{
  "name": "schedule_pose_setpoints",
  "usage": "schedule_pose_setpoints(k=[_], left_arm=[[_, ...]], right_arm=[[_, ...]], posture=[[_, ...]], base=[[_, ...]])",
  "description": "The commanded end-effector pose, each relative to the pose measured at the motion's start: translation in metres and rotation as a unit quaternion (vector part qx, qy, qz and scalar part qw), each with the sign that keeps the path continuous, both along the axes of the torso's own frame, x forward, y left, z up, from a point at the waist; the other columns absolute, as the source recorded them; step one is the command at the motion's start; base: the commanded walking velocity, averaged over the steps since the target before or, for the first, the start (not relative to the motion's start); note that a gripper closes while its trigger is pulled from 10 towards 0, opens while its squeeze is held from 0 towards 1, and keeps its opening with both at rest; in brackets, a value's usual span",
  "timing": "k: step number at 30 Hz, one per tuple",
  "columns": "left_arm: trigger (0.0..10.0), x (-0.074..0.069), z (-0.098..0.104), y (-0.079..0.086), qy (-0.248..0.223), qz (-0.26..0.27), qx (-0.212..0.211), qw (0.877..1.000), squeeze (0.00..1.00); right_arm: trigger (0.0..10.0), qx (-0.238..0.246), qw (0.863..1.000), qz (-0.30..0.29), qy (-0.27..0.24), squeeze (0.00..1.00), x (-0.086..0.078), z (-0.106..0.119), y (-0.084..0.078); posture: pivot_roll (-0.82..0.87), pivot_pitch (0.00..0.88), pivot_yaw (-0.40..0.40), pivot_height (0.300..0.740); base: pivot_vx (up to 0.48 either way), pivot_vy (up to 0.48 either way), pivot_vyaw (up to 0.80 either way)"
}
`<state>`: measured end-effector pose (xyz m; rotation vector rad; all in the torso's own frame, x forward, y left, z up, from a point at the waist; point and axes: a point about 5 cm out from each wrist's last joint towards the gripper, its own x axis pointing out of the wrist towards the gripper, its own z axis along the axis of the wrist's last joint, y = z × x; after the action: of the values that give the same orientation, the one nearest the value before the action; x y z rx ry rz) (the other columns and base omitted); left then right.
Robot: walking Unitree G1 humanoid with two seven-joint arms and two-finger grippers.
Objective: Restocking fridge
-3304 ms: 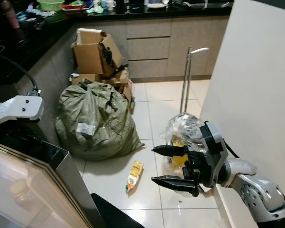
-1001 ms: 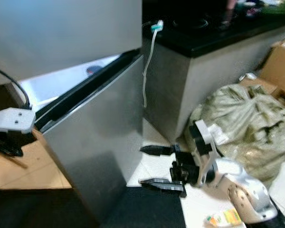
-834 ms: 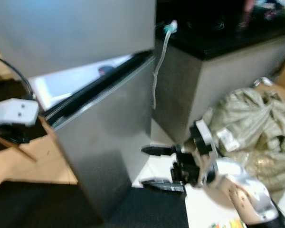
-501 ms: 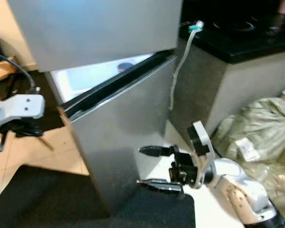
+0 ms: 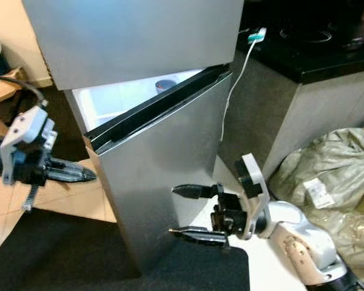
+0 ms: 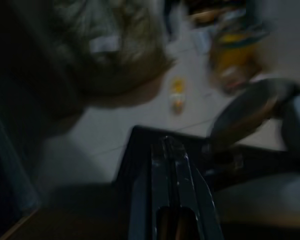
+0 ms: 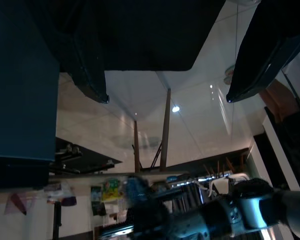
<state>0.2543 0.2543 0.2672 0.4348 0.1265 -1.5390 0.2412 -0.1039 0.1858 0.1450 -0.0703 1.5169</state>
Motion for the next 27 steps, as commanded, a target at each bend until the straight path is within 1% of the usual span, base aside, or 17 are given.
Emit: schedule_pose_setpoints(k=[1, 6, 7, 9, 10, 13, 14, 16, 17, 18, 19, 21, 22, 24, 25, 26, 27], left_arm=[[10.0, -0.004, 0.005, -0.006, -0.005, -0.012, -0.024, 1.0, 0.0], [10.0, -0.011, -0.015, -0.028, 0.024, -0.023, -0.078, 0.996, 0.0], [10.0, -0.011, -0.015, -0.028, 0.024, -0.023, -0.078, 0.996, 0.0], [10.0, -0.011, -0.032, -0.041, 0.037, -0.01, -0.095, 0.995, 0.0], [10.0, -0.011, -0.032, -0.041, 0.037, -0.01, -0.095, 0.995, 0.0], [10.0, -0.007, -0.056, -0.053, 0.044, 0.036, -0.119, 0.991, 0.0], [10.0, -0.007, -0.056, -0.053, 0.044, 0.036, -0.119, 0.991, 0.0], [10.0, -0.003, -0.069, -0.057, 0.049, 0.08, -0.139, 0.986, 0.0], [10.0, -0.003, -0.069, -0.057, 0.049, 0.08, -0.139, 0.986, 0.0], [10.0, 0.001, -0.077, -0.06, 0.052, 0.108, -0.155, 0.981, 0.0], [10.0, 0.001, -0.077, -0.06, 0.052, 0.108, -0.155, 0.981, 0.0], [10.0, 0.005, -0.088, -0.065, 0.059, 0.143, -0.172, 0.973, 0.0], [10.0, 0.005, -0.088, -0.065, 0.059, 0.143, -0.172, 0.973, 0.0], [10.0, 0.006, -0.096, -0.067, 0.06, 0.16, -0.175, 0.97, 0.0], [10.0, 0.009, -0.104, -0.068, 0.063, 0.182, -0.179, 0.965, 0.0], [10.0, 0.009, -0.104, -0.068, 0.063, 0.182, -0.179, 0.965, 0.0], [10.0, 0.014, -0.113, -0.067, 0.066, 0.211, -0.179, 0.959, 0.0]], right_arm=[[10.0, -0.001, 1.0, -0.001, 0.002, 0.0, 0.0, -0.002, 0.001], [10.0, -0.001, 1.0, -0.015, -0.002, 0.0, 0.004, -0.003, 0.0], [10.0, -0.001, 1.0, -0.015, -0.002, 0.0, 0.004, -0.003, 0.0], [10.0, -0.001, 1.0, -0.017, -0.003, 0.0, 0.004, -0.002, 0.0], [10.0, -0.001, 1.0, -0.017, -0.003, 0.0, 0.004, -0.002, 0.0], [10.0, -0.002, 1.0, -0.02, -0.005, 0.0, 0.005, -0.002, 0.0], [10.0, -0.002, 1.0, -0.02, -0.005, 0.0, 0.005, -0.002, 0.0], [10.0, -0.001, 1.0, -0.022, -0.007, 0.0, 0.005, -0.002, -0.001], [10.0, -0.001, 1.0, -0.022, -0.007, 0.0, 0.005, -0.002, -0.001], [10.0, -0.001, 1.0, -0.025, -0.009, 0.0, 0.006, -0.001, -0.001], [10.0, -0.001, 1.0, -0.025, -0.009, 0.0, 0.006, -0.001, -0.001], [10.0, -0.001, 0.999, -0.03, -0.012, 0.0, 0.008, -0.001, -0.001], [10.0, -0.001, 0.999, -0.03, -0.012, 0.0, 0.008, -0.001, -0.001], [10.0, 0.0, 0.999, -0.035, -0.015, 0.0, 0.009, -0.001, 0.0], [10.0, 0.001, 0.999, -0.039, -0.017, 0.0, 0.01, 0.0, 0.0], [10.0, 0.001, 0.999, -0.039, -0.017, 0.0, 0.01, 0.0, 0.0], [10.0, 0.002, 0.999, -0.043, -0.019, 0.0, 0.011, 0.0, 0.0]], posture=[[-0.01, 0.05, 0.031, 0.74], [-0.01, 0.051, 0.033, 0.74], [-0.01, 0.051, 0.033, 0.74], [-0.01, 0.051, 0.034, 0.74], [-0.01, 0.051, 0.034, 0.74], [-0.01, 0.051, 0.034, 0.74], [-0.01, 0.051, 0.034, 0.74], [-0.02, 0.051, 0.029, 0.74], [-0.02, 0.051, 0.029, 0.74], [-0.02, 0.048, 0.031, 0.74], [-0.02, 0.048, 0.031, 0.74], [-0.02, 0.047, 0.03, 0.74], [-0.02, 0.047, 0.03, 0.74], [-0.02, 0.047, 0.03, 0.74], [-0.02, 0.046, 0.03, 0.74], [-0.02, 0.046, 0.03, 0.74], [-0.02, 0.045, 0.029, 0.74]], base=[[0.0, 0.0, 0.0], [0.0, 0.0, 0.0], [0.0, 0.0, 0.0], [0.0, 0.0, 0.0], [0.0, 0.0, 0.0], [0.0, 0.0, 0.0], [0.0, 0.0, 0.0], [0.0, 0.0, 0.0], [0.0, 0.0, 0.0], [0.0, 0.0, 0.0], [0.0, 0.0, 0.0], [0.0, 0.0, 0.0], [0.0, 0.0, 0.0], [0.0, 0.0, 0.0], [0.0, 0.0, 0.0], [0.0, 0.0, 0.0], [0.0, 0.0, 0.0]])
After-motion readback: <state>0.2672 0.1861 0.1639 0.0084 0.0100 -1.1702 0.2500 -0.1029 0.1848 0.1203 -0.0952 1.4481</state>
